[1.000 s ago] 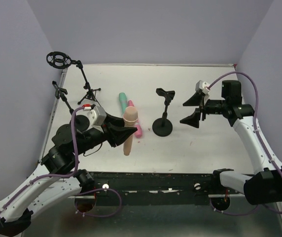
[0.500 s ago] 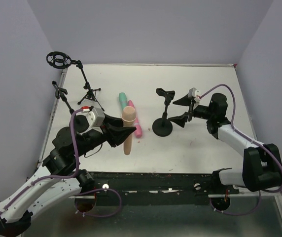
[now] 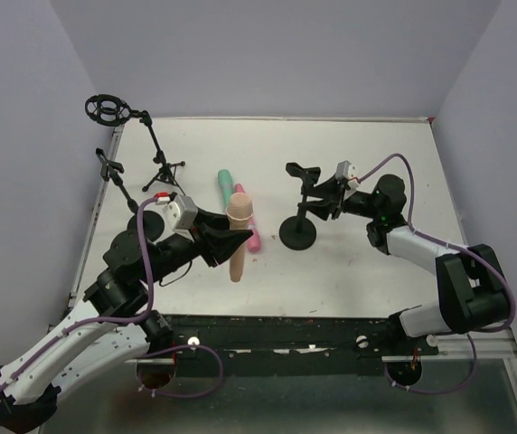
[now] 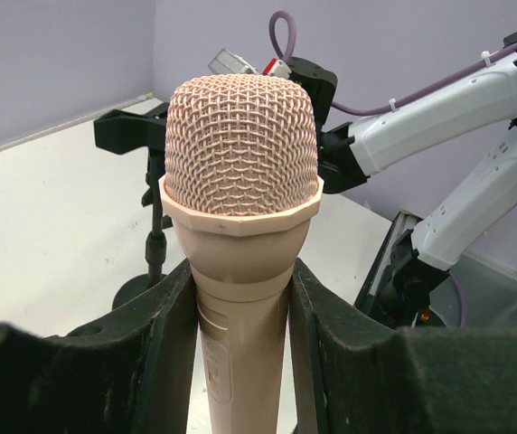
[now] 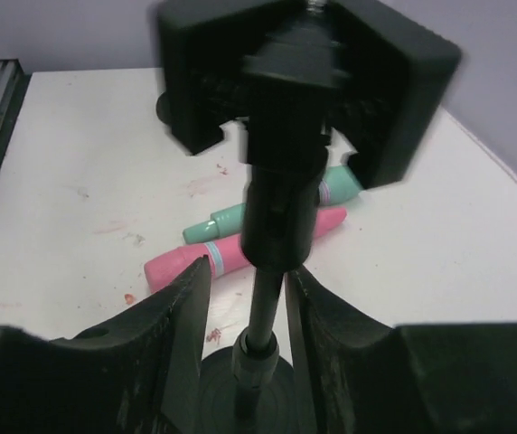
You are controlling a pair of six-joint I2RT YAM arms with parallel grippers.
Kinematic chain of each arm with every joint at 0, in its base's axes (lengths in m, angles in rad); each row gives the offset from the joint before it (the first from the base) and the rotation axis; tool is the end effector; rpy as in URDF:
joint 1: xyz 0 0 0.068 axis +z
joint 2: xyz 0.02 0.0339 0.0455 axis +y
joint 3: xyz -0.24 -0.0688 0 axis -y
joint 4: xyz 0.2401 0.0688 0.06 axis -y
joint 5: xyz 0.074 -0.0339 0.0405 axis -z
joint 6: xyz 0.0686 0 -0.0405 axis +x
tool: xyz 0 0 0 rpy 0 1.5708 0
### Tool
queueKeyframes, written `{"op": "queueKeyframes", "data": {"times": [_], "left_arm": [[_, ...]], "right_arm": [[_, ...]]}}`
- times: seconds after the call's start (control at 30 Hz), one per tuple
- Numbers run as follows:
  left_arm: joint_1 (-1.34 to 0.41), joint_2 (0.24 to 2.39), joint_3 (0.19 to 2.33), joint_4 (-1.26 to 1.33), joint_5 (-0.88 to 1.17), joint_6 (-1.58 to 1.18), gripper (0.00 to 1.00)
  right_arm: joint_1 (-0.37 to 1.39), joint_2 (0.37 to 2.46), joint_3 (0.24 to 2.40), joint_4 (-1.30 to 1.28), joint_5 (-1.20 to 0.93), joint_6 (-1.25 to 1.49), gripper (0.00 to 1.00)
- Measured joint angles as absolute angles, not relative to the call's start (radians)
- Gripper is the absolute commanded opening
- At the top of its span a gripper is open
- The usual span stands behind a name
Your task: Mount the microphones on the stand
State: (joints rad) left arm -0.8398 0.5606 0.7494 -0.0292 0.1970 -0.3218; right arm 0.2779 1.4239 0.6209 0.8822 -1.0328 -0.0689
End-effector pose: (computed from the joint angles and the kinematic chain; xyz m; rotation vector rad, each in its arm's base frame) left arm 0.1107 -0.1436 0.3676 0.5513 1.4027 -1.0879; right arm 0.2758 0.1399 0.2285 -1.0641 1.2022 0.9268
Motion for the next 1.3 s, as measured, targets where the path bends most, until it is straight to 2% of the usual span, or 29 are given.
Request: {"op": "queueKeyframes", "data": {"times": [0.07, 0.27, 0.5, 0.7, 0.83, 0.93, 1.03, 1.07, 1.1, 1.2, 1.27, 1.3], "left_arm": [[-0.84, 0.56, 0.749, -0.026, 0.197, -0.321, 0.0], [-0.84, 0.56, 0.749, -0.023, 0.197, -0.317, 0.0], [-0.84, 0.532, 0.721, -0.015, 0.197, -0.318, 0.0], [-0.839, 0.516, 0.694, 0.0, 0.197, -0.317, 0.0], [-0.84, 0.516, 0.69, 0.011, 0.199, -0.316, 0.0], [-0.84, 0.517, 0.683, 0.031, 0.2, -0.317, 0.0], [-0.839, 0.516, 0.67, 0.051, 0.209, -0.318, 0.0], [-0.84, 0.516, 0.669, 0.051, 0.21, -0.318, 0.0], [-0.84, 0.516, 0.668, 0.052, 0.212, -0.318, 0.0], [-0.84, 0.516, 0.665, 0.059, 0.219, -0.318, 0.0], [-0.84, 0.517, 0.665, 0.065, 0.223, -0.317, 0.0], [-0.84, 0.517, 0.665, 0.068, 0.225, -0.317, 0.0]], "right_arm": [[0.278, 1.429, 0.621, 0.882, -1.028, -0.073, 0.29], [0.277, 1.447, 0.622, 0.897, -1.015, -0.047, 0.11], [0.276, 1.402, 0.643, 0.787, -1.103, -0.052, 0.07], [0.276, 1.319, 0.714, 0.434, -1.234, -0.168, 0.08], [0.278, 1.295, 0.768, 0.165, -1.258, -0.354, 0.15], [0.275, 1.269, 0.771, 0.056, -1.282, -0.464, 0.27], [0.276, 1.255, 0.779, -0.043, -1.291, -0.545, 0.45], [0.276, 1.254, 0.78, -0.079, -1.29, -0.571, 0.55], [0.276, 1.254, 0.78, -0.111, -1.285, -0.585, 0.6], [0.267, 1.25, 0.782, -0.19, -1.263, -0.612, 0.72], [0.259, 1.24, 0.793, -0.236, -1.237, -0.605, 0.84], [0.252, 1.233, 0.803, -0.258, -1.221, -0.601, 0.85]]}}
